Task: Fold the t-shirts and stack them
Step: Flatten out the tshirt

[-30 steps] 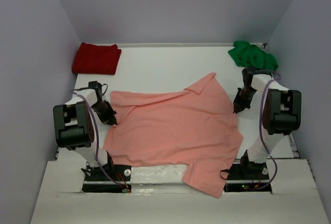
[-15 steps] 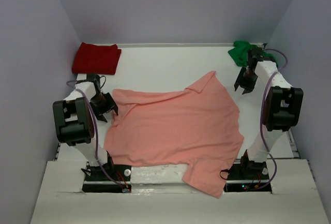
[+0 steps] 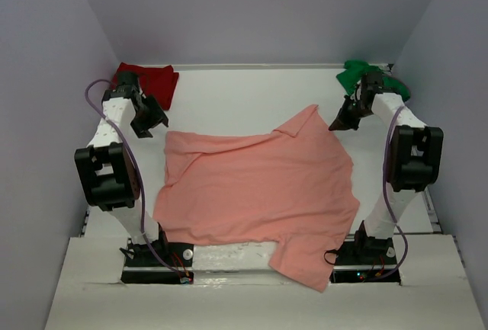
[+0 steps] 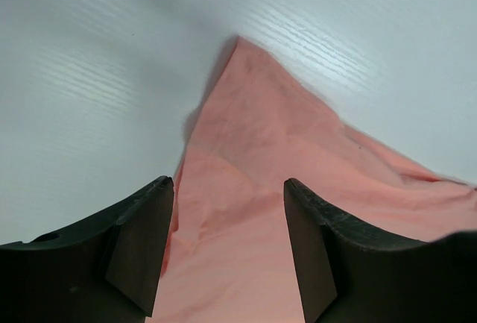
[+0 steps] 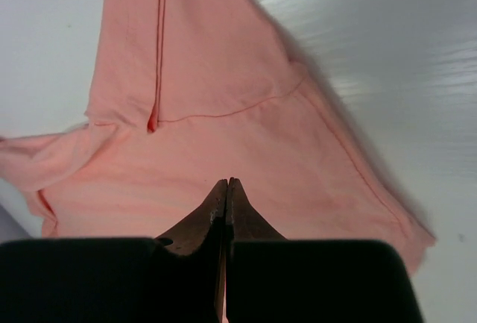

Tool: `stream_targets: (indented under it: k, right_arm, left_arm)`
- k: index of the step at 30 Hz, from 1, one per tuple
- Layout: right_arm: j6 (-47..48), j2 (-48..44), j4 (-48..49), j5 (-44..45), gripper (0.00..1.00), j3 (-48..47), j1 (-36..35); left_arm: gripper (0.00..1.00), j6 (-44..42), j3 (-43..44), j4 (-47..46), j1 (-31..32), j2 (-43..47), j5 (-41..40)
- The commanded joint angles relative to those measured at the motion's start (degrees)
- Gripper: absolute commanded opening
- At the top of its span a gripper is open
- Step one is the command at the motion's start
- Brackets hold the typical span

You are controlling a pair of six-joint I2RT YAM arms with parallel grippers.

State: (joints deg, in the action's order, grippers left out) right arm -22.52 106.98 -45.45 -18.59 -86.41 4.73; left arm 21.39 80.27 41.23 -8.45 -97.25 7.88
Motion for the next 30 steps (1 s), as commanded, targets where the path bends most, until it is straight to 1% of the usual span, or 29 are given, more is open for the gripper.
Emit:
stream_targets:
  k: [1, 3, 9, 14, 20, 23, 24, 30]
  right_arm:
    - [-2.6, 2.3, 7.2, -11.0, 0.0, 5.0, -2.2]
    - [-4.1, 2.9, 9.7, -13.6, 0.0, 7.6, -2.8]
    - [-5.3, 5.2, 11.8, -15.2, 0.0, 10.1, -6.2]
    - [-5.5, 5.0, 13.3, -12.5, 0.0, 13.3, -8.1]
    - [-5.1, 5.4, 13.2, -11.2, 0.0, 14.5, -8.1]
    - [-4.8, 5.5, 13.2, -10.2, 0.0, 15.2, -8.1]
    - [-4.6, 5.7, 13.2, -10.0, 0.0, 15.7, -8.6]
    - [-4.1, 6.3, 13.5, -7.1, 0.0, 17.5, -8.6]
  left_arm:
    - [0.7, -0.6, 2.9, 0.8, 1.5, -3.2, 1.5]
    - [0.7, -0.7, 2.5, -0.1, 1.5, -4.0, 1.8]
    - [0.7, -0.6, 2.8, -0.7, 1.5, -5.6, 3.8]
    - [0.69, -1.2, 3.8, -0.6, 1.4, -6.3, 3.9]
    - [0.69, -1.7, 2.8, -1.8, 1.4, -7.1, 3.6]
    - [0.69, -2.0, 0.6, -5.1, 1.4, -8.3, 4.9]
    - [0.67, -2.0, -0.1, -6.6, 1.5, -8.8, 5.2]
    - [0.67, -2.0, 0.9, -10.5, 1.5, -12.7, 8.0]
